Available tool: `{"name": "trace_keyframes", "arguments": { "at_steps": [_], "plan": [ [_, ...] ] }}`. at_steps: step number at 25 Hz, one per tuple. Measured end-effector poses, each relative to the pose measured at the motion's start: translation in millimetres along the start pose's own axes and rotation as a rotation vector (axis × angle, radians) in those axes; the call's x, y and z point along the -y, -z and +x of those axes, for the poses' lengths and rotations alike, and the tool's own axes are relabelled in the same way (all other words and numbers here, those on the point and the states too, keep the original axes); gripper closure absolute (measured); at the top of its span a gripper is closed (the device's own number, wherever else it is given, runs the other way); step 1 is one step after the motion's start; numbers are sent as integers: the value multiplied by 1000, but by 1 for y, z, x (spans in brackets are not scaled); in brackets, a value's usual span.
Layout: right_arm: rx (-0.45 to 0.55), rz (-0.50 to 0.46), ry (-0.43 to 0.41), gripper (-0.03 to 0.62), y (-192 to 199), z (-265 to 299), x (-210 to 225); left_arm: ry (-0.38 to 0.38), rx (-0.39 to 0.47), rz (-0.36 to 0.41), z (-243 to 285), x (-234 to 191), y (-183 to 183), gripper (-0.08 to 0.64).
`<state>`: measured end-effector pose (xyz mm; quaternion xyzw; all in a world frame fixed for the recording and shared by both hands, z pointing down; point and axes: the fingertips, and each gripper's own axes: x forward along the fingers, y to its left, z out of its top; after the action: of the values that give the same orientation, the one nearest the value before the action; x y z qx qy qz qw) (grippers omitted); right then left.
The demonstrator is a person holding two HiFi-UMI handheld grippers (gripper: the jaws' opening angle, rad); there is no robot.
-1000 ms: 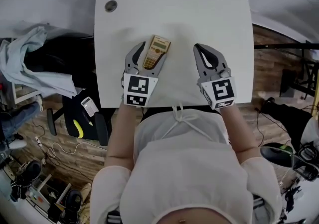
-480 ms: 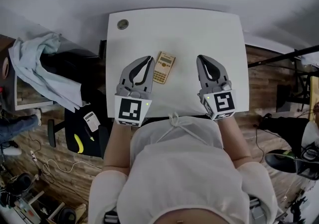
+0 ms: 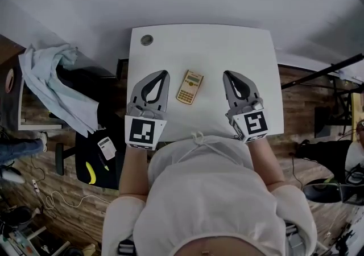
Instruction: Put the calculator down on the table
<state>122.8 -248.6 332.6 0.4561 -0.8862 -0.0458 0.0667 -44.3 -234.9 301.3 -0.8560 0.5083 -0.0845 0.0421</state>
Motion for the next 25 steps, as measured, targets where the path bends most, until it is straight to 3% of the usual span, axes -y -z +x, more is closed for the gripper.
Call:
{"name": "trace_keyframes", "arguments": {
  "at_steps": [12, 16, 19, 25],
  "plan": [
    [8, 19, 11, 592, -3, 3, 6, 20, 47, -9, 11, -4, -5, 541],
    [17, 35, 16, 592, -2, 6, 8, 28, 9, -22, 13, -2, -1, 540],
    [25, 32, 4, 592, -1, 6, 9, 26, 54, -8, 18, -3, -5, 540],
    [18, 42, 9, 592, 3, 8, 12, 28, 4, -33, 21, -1, 3, 540]
  ]
}}
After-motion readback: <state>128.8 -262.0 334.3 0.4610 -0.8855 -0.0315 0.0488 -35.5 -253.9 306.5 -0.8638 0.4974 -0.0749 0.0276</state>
